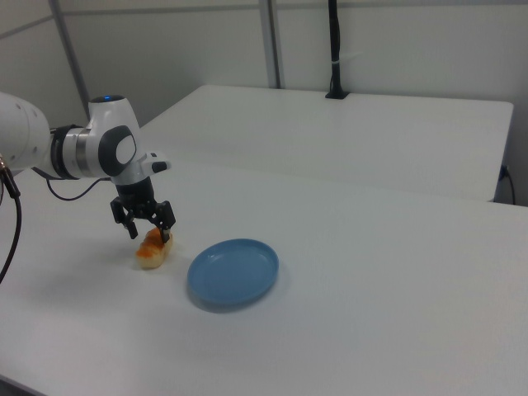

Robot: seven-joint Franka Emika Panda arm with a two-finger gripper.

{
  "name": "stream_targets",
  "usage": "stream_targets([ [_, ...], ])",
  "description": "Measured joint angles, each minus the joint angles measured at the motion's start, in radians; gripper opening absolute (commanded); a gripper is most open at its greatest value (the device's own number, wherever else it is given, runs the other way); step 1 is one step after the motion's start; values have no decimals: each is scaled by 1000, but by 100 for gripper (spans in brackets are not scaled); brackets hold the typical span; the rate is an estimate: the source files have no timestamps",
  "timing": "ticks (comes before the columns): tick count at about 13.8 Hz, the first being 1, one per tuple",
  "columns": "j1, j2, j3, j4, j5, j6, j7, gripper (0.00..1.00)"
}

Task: Put the bread onto the plate
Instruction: 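Lower the gripper onto the bread roll and close on it, then lift the bread roll and carry it over the blue plate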

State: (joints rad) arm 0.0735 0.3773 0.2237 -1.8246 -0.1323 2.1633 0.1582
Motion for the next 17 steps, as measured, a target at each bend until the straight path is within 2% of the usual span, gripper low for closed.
stream_targets([
  [2,0,10,0,0,-34,9,45,30],
  [3,-1,16,0,0,-44,10,56,21],
  [4,-1,19,0,0,-49,11,62,17],
  [9,-19,0,-2,7,-52,5,65,18],
  [15,-141,-167,-4,16,-53,-184,-27,18],
  [17,-191,-170,-7,4,-53,-191,-112,18],
])
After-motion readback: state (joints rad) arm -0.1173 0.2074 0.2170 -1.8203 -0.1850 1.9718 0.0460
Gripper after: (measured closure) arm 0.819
